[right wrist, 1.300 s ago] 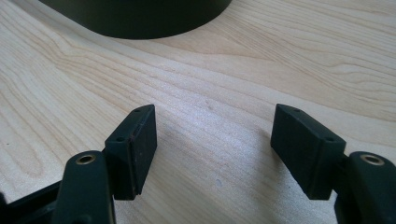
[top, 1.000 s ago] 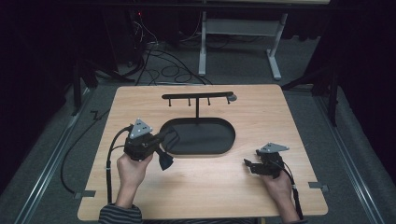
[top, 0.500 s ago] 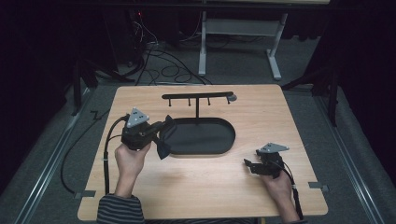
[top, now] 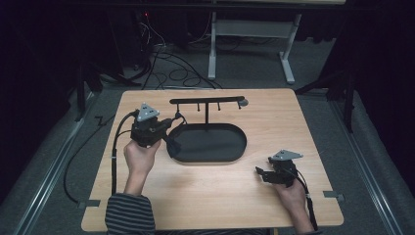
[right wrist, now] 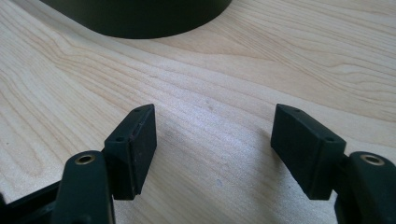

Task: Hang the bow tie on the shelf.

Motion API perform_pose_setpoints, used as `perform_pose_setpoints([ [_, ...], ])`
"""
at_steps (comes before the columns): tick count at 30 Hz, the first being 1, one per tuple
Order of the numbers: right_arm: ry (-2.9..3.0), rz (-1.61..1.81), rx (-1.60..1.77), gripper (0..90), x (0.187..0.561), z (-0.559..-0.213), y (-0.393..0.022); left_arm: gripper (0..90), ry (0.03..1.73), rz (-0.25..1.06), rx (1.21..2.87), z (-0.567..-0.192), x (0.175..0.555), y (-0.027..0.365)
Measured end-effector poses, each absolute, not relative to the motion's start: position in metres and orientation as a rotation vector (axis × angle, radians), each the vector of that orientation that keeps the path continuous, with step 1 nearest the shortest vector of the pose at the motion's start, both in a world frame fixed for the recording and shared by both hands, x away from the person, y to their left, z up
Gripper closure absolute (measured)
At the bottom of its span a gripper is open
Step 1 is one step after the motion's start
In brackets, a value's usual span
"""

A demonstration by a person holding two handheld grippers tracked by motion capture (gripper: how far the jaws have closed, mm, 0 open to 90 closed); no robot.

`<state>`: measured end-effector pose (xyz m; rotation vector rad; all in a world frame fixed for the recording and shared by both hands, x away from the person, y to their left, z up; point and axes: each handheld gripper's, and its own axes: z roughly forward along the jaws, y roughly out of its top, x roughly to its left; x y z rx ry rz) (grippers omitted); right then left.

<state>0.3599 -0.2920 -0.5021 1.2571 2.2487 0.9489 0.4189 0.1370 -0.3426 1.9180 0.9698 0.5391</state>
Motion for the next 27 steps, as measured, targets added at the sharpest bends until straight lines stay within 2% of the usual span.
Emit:
perform_pose_setpoints([
  [27, 2.25, 0.95, 1.257, 32.8, 0.36, -0.502, -0.292, 88.1, 1.015, 0.639, 1.933, -0.338, 0.448, 0.122],
])
